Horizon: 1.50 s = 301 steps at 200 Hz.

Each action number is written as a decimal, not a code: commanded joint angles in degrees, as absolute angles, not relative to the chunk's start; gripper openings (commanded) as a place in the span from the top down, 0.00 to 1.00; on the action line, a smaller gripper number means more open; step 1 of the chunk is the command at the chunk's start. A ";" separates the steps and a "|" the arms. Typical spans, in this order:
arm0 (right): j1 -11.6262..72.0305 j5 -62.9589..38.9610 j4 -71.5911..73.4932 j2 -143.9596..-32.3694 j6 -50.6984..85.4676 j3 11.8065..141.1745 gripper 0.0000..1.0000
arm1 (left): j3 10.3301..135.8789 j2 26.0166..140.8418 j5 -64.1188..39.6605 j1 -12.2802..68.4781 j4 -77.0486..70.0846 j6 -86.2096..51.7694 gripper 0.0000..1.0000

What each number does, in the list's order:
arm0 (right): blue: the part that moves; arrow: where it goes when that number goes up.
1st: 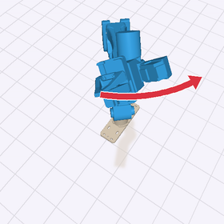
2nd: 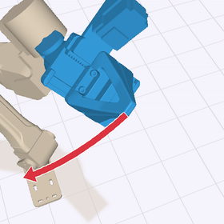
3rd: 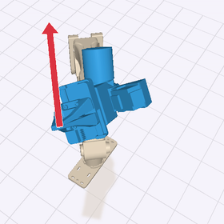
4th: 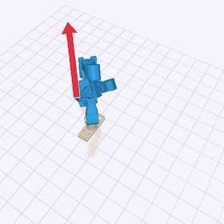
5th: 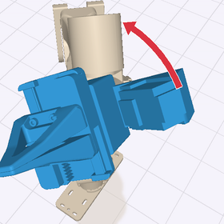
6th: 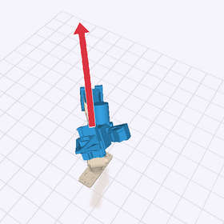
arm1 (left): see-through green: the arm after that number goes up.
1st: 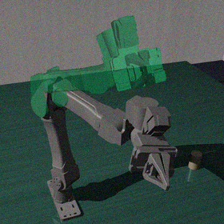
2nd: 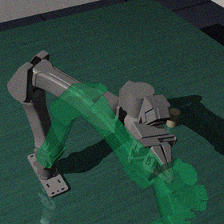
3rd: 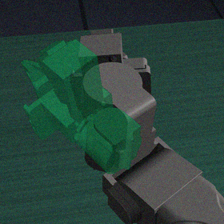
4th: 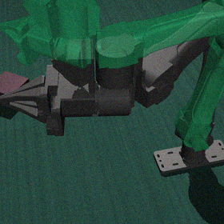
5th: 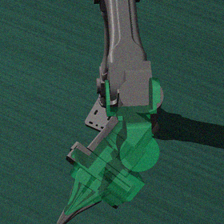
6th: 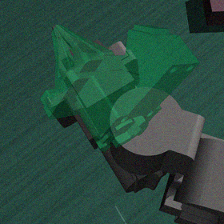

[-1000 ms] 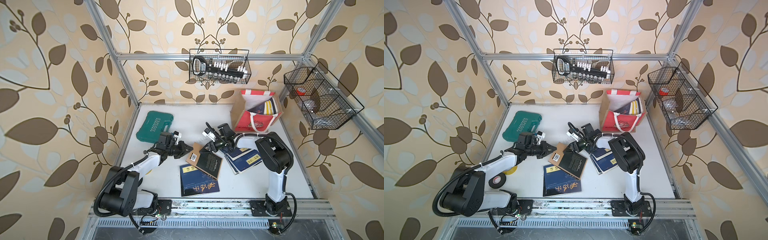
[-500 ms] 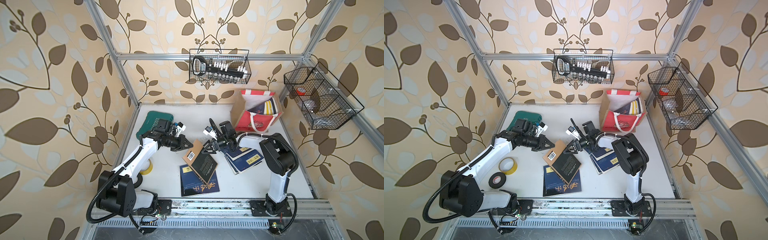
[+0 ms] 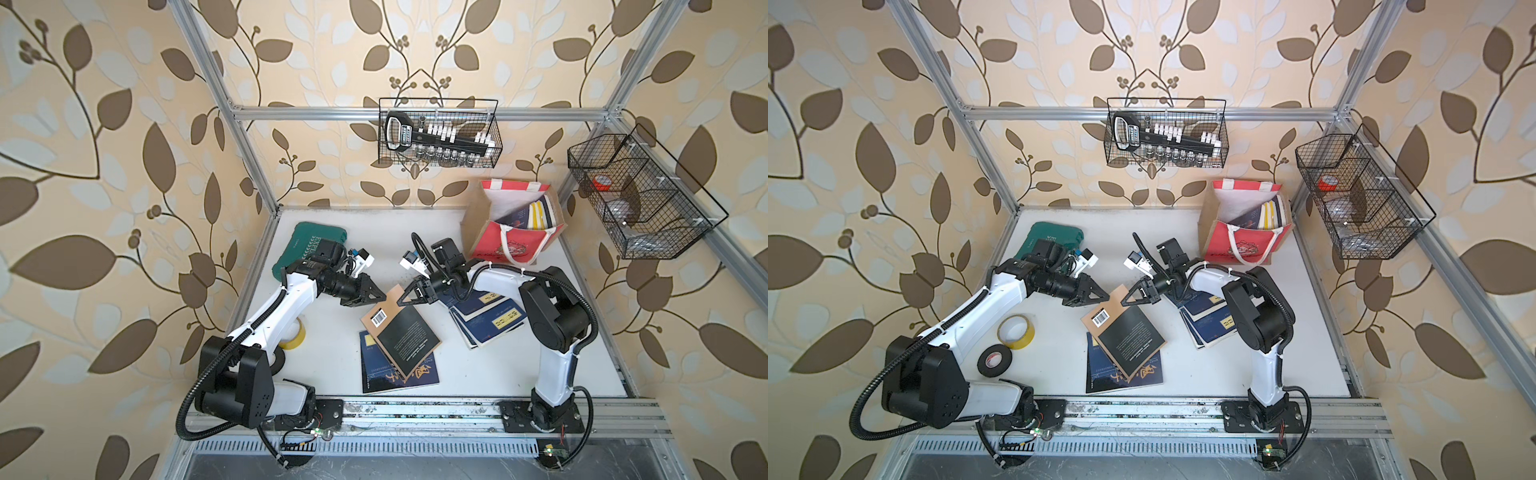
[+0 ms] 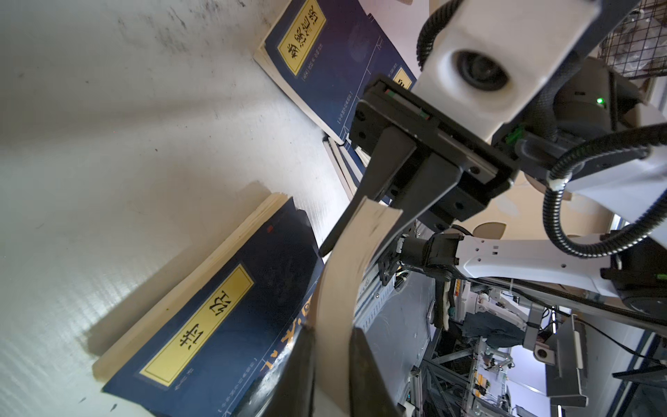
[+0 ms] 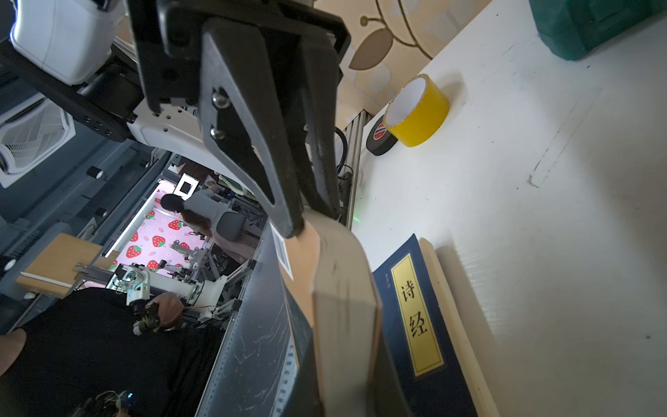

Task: Put the books into the canvas bag
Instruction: Pick up the book from the center of the board.

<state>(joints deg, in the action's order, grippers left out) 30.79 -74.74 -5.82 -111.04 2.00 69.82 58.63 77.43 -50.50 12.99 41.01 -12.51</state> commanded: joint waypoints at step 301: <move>32.33 -30.67 38.24 -78.77 53.64 51.20 1.00 | 41.65 60.16 -61.61 13.80 -9.58 -44.74 0.64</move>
<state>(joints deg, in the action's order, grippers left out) 29.17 -37.39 32.56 -80.20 52.31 52.05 40.66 61.54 -57.25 12.53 -3.03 -44.21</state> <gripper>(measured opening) 0.104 0.477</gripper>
